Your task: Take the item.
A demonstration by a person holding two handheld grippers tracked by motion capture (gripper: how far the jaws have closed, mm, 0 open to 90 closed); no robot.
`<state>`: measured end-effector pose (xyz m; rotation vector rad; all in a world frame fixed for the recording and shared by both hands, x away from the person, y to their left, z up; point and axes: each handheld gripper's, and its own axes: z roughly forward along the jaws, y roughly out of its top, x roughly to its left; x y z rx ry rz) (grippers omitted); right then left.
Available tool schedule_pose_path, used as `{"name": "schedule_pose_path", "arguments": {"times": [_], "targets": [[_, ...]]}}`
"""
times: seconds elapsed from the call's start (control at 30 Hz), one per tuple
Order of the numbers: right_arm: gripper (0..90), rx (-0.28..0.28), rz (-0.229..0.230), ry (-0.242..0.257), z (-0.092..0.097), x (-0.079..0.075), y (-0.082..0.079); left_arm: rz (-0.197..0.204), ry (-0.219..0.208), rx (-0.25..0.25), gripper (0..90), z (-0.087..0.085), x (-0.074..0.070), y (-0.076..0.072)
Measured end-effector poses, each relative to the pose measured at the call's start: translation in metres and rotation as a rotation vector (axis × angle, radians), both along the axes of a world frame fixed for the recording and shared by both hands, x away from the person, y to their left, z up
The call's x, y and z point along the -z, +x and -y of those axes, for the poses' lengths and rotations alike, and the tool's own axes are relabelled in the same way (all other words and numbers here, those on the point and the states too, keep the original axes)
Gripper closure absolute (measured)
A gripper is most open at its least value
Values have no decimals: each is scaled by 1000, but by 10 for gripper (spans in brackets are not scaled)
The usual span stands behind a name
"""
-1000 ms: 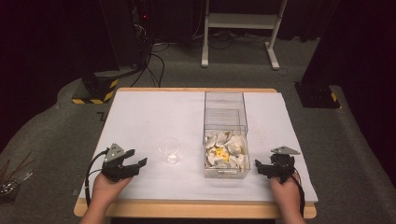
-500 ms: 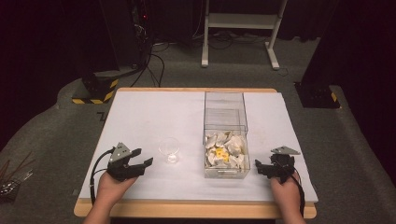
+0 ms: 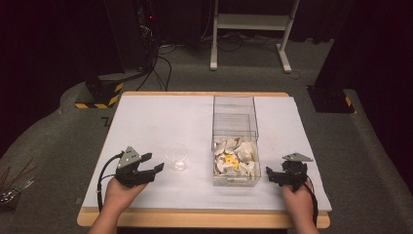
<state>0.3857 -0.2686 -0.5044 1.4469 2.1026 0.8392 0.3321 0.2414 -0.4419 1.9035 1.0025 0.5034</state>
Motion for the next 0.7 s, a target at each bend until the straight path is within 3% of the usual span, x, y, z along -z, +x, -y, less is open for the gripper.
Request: {"name": "schedule_pose_path", "arguments": {"times": [0.7], "targets": [[78,0,1,-1,0,0,0,28,2,58,377,24,-17,6]]}}
